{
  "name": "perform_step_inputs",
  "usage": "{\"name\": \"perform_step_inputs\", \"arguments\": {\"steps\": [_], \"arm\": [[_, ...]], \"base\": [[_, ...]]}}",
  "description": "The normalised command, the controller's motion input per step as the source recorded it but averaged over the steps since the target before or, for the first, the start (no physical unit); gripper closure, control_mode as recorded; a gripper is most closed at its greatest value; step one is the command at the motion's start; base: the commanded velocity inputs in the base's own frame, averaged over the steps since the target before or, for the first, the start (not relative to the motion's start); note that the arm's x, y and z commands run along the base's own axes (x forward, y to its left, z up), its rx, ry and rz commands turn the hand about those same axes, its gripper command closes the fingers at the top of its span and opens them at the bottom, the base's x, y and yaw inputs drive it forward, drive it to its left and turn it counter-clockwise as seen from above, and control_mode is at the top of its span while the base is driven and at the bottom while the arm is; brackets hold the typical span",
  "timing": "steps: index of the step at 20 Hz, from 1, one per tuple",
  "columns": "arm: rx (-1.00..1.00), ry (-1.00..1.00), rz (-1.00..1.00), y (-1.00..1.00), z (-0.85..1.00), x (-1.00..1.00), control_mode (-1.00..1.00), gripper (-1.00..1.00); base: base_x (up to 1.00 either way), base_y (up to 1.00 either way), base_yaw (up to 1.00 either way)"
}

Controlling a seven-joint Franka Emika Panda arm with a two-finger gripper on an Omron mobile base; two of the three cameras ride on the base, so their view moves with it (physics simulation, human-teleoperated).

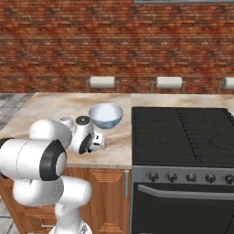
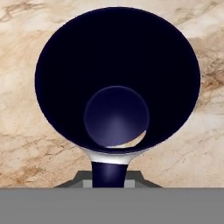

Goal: Clear the mugs and bowl far away from the sink.

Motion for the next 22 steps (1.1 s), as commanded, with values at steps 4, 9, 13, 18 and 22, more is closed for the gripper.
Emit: {"name": "perform_step_inputs", "arguments": {"steps": [4,9,13,18,22], "arm": [[0.02,0.00,0.00,0.04,-0.24,0.07,-1.00,-1.00],[0.00,0.00,0.00,0.17,-0.10,0.06,-1.00,-1.00],[-0.02,-0.10,-0.03,0.08,0.06,-0.05,-1.00,-1.00],[0.00,-0.06,-0.15,-0.04,0.30,-0.24,-1.00,-1.00],[0.00,-0.01,-0.19,-0.14,0.48,-0.45,-1.00,-1.00]], "base": [[0.00,0.00,0.00],[0.00,0.00,0.00],[0.00,0.00,0.00],[0.00,0.00,0.00],[0.00,0.00,0.00]]}}
